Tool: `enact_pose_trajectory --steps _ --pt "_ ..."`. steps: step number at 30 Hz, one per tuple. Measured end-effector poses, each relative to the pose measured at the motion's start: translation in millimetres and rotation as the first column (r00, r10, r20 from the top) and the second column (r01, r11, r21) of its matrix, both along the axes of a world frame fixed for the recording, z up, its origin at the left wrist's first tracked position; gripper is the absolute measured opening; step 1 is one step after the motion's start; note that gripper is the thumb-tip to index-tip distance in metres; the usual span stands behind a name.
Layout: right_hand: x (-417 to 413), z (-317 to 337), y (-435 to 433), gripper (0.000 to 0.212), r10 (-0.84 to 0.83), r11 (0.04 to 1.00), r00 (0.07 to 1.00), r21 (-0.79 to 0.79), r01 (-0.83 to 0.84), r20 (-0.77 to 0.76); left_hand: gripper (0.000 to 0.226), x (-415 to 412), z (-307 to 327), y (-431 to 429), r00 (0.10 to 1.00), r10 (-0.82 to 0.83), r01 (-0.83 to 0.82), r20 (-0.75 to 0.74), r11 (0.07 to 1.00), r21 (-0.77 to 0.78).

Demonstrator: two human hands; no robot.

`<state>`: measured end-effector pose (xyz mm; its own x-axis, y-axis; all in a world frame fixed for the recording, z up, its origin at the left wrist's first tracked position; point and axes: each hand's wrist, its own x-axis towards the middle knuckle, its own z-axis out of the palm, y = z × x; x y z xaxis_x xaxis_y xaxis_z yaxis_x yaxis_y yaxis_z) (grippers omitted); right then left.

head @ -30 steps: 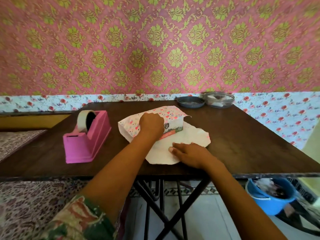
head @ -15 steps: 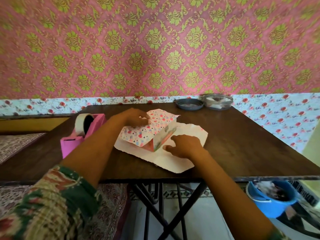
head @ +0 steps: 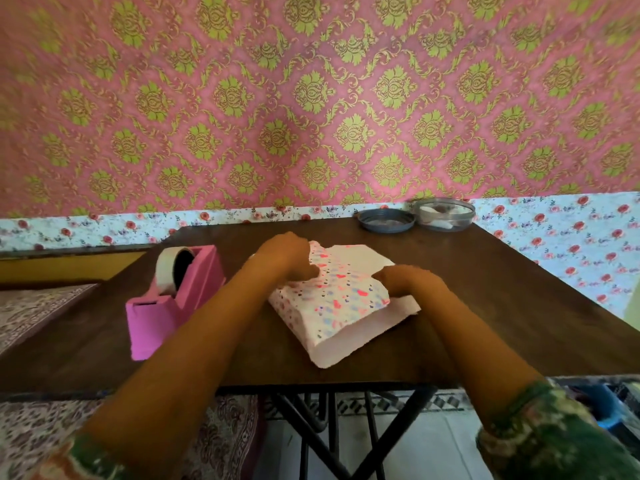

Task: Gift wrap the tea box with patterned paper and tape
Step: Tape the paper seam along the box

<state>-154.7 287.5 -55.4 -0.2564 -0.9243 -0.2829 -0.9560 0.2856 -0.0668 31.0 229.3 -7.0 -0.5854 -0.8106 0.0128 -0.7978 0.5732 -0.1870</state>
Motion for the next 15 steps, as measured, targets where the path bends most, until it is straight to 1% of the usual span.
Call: enact_pose_trajectory --steps 2,3,4,6,7,9,11,12,14,15 --pt "-8.5 3.9 -2.4 0.042 0.005 0.997 0.994 -0.081 0.004 0.11 0.03 10.3 -1.4 -13.4 0.996 -0.034 0.033 -0.081 0.999 -0.005" --pt "-12.9 2.8 -4.7 0.041 -0.002 0.993 0.989 -0.114 0.02 0.149 0.028 16.2 -4.4 -21.5 0.987 -0.076 0.079 -0.142 0.997 0.022" --pt "-16.0 1.1 -7.8 0.042 -0.021 0.993 0.984 -0.113 0.042 0.176 0.03 21.1 -7.0 -28.3 0.972 -0.125 0.143 -0.201 0.987 0.078" --pt "-19.3 -8.2 -15.2 0.049 -0.07 0.996 0.973 -0.031 0.079 0.222 0.037 29.3 -12.6 -33.8 0.943 -0.179 0.24 -0.279 0.95 0.201" --pt "-20.7 -13.9 -20.7 0.055 -0.098 0.995 0.966 0.02 0.096 0.239 0.039 31.6 -16.4 -35.3 0.941 -0.179 0.25 -0.287 0.94 0.234" --pt "-28.5 -23.9 -35.9 0.068 -0.161 0.987 0.949 0.068 0.148 0.272 0.043 34.0 -23.0 -37.6 0.952 -0.167 0.221 -0.256 0.954 0.202" --pt "-34.3 -24.9 -45.1 0.078 -0.223 0.974 0.921 0.104 0.2 0.32 0.046 31.7 -25.3 -30.1 0.976 -0.142 0.16 -0.165 0.982 0.101" --pt "-34.1 -22.4 -47.9 0.078 -0.221 0.975 0.909 0.109 0.194 0.354 0.047 29.2 -23.7 -23.5 0.986 -0.13 0.135 -0.108 0.99 0.041" --pt "-31.4 -12.0 -49.9 0.061 -0.141 0.99 0.924 0.051 0.131 0.355 0.049 22.9 -16.9 -10.8 0.992 -0.126 0.125 -0.007 0.99 -0.063" --pt "-30.2 -7.2 -50.2 0.056 -0.108 0.994 0.926 0.014 0.111 0.362 0.052 19.5 -14.5 -7.6 0.992 -0.122 0.124 0.023 0.989 -0.084"
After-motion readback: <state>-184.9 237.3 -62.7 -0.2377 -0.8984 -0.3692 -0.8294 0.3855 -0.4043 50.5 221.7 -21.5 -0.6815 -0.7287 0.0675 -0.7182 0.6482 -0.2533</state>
